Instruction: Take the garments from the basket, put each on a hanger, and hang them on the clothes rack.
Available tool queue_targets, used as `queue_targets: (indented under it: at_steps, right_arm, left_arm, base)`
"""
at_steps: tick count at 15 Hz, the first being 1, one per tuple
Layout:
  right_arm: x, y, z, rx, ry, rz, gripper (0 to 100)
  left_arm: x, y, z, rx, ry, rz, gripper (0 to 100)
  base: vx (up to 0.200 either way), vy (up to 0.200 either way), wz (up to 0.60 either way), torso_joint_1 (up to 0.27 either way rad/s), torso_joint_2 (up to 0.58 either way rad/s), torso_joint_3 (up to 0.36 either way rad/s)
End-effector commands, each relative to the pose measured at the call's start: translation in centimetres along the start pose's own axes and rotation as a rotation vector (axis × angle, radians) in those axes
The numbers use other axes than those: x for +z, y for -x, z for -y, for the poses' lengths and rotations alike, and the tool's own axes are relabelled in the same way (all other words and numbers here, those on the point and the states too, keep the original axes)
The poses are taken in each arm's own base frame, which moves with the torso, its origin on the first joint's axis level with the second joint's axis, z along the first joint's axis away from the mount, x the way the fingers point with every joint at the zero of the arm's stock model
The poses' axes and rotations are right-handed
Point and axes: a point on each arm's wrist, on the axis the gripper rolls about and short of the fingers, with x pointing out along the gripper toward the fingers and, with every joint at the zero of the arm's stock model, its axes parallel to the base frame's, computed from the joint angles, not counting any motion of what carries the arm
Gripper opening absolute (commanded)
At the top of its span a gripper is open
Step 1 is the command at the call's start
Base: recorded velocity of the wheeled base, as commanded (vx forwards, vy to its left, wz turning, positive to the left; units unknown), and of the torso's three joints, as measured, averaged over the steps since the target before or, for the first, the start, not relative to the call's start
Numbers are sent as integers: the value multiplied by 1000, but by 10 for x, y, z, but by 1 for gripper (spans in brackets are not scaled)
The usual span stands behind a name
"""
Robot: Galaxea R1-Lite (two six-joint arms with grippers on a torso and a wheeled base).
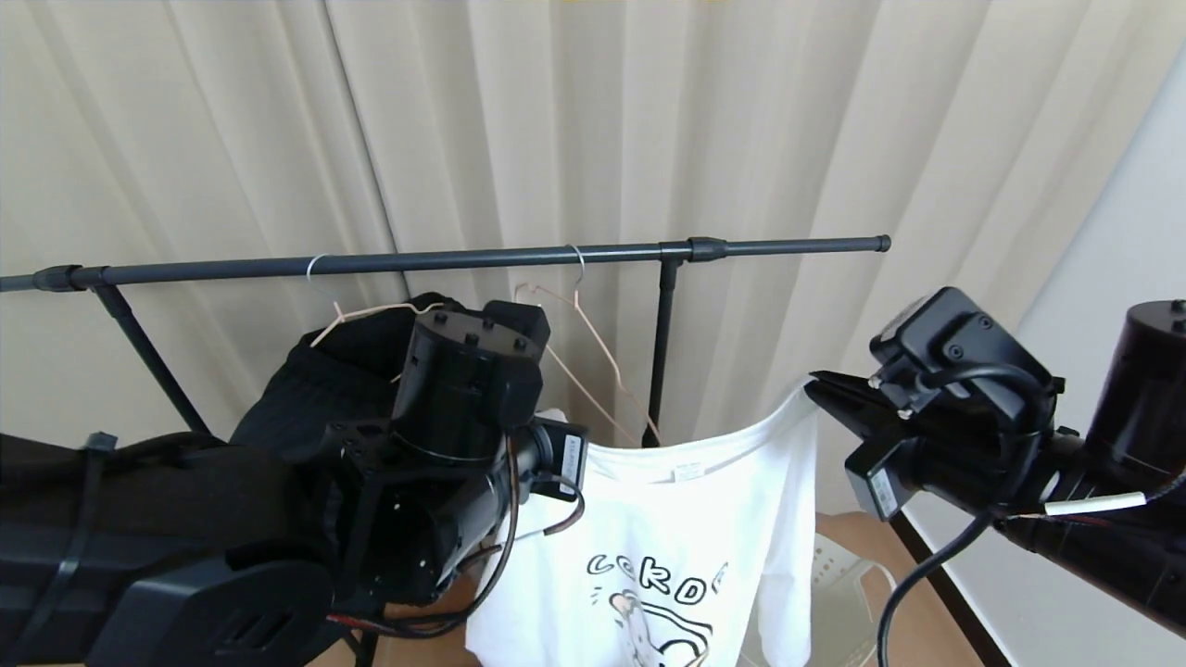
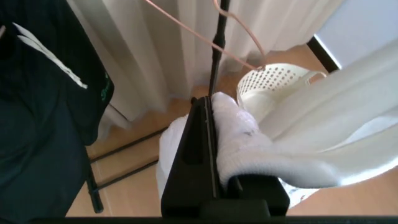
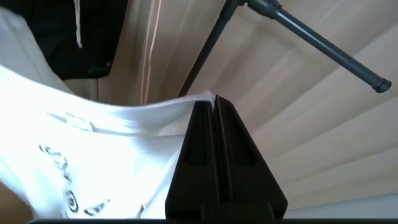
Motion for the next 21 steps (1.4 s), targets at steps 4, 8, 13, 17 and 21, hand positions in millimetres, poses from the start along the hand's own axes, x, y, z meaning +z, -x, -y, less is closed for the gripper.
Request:
queue_targets:
  at_steps: [4, 8, 13, 17, 21]
  right_arm:
    - [12, -22, -3, 30, -109, -83, 0]
    - [31, -44, -15, 56, -415, -116, 0]
    - [38, -49, -12, -27, -449, -72, 0]
    - [38, -38, -13, -11, -427, -71, 0]
    - [33, 12, -25, 123, -254, -160, 0]
  left_arm:
    - [24, 8, -20, 39, 30, 26, 0]
    - [37, 24, -36, 4, 68, 69, 0]
    - [36, 36, -40, -1, 49, 77, 0]
    - [38, 34, -39, -63, 35, 76, 0]
    - [65, 3, -44, -211, 18, 108, 0]
  base:
    - [0, 0, 0, 0, 0, 0]
    - [0, 0, 0, 0, 0, 0]
    - [0, 0, 0, 0, 0, 0]
    - [0, 0, 0, 0, 0, 0]
    - [0, 0, 0, 0, 0, 0]
